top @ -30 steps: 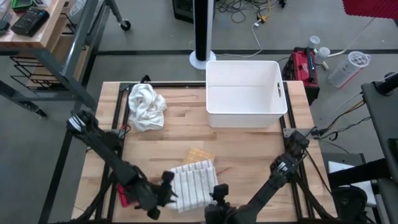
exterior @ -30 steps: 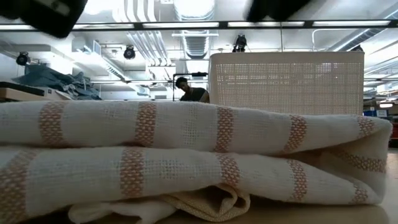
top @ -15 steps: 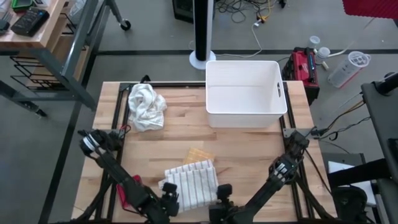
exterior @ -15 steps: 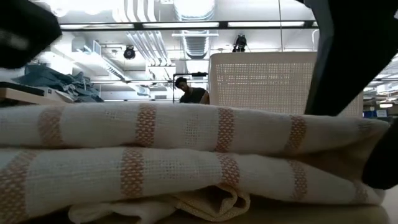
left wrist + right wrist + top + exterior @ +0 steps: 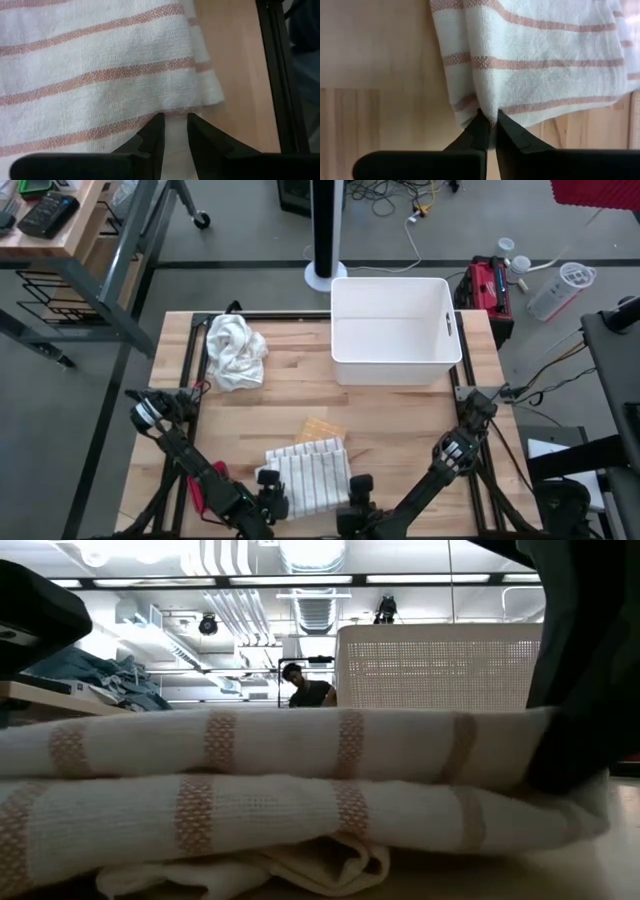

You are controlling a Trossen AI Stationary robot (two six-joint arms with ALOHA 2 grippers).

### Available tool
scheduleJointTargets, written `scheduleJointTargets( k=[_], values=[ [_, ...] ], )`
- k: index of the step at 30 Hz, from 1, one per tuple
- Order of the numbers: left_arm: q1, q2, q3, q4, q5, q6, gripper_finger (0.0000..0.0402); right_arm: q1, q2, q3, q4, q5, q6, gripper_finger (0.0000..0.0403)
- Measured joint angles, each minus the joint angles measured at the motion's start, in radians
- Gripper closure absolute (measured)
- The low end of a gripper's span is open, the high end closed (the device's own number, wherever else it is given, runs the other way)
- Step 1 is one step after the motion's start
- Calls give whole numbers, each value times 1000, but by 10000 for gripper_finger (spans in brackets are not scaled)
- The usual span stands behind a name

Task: Fold towel
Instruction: Fold the white kitchen towel

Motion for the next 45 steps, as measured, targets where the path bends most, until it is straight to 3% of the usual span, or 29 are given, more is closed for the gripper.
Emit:
scheduleJointTargets(
  k=[23, 34, 45],
  values=[
    [-67, -33, 80, -12, -29, -26, 326, 84, -18, -2, -55, 159, 463, 402],
    [-78, -33, 79, -13, -28, -62, 326, 127, -19, -48, -94, 218, 840, 403],
    [-88, -33, 77, 1, -29, -88, 326, 150, -19, -48, -132, 202, 1296, 403]
  ],
)
